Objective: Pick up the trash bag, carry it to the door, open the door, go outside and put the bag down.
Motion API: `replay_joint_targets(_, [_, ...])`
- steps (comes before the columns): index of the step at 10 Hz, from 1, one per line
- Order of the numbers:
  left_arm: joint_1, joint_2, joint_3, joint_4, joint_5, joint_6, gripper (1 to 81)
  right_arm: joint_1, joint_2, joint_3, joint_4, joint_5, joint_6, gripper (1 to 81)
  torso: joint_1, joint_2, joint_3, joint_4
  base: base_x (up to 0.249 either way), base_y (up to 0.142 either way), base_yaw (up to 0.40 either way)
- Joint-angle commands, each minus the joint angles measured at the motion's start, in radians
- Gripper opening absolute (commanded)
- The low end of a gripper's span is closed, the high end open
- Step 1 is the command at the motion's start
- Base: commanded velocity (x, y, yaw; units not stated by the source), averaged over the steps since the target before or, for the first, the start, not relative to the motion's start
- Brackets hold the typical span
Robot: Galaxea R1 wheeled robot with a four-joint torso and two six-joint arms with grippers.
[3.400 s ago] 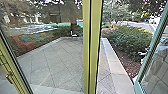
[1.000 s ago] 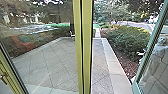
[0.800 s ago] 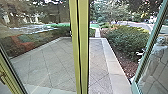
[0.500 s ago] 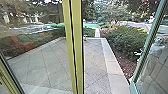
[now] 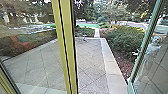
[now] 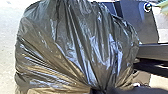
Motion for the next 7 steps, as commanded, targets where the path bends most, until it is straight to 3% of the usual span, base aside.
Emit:
replay_joint_targets(1, [-0.039, -0.004, 0.002, 0.019, 0.074, 0.009, 1.0, 0.023, 0.007, 0.007, -0.005, -0.055, 0.002, 81.1, 0.000, 0.000, 0.000, 0.000, 0.000, -0.123, 0.000])
replay_joint_targets(7, [-0.035, -0.002, -0.002, 0.045, 0.077, 0.007, 1.0, 0.012, 0.029, 0.000, -0.016, -0.040, -0.006, 81.1, 0.000, 0.000, 0.000, 0.000, 0.000, -0.128, 0.000])
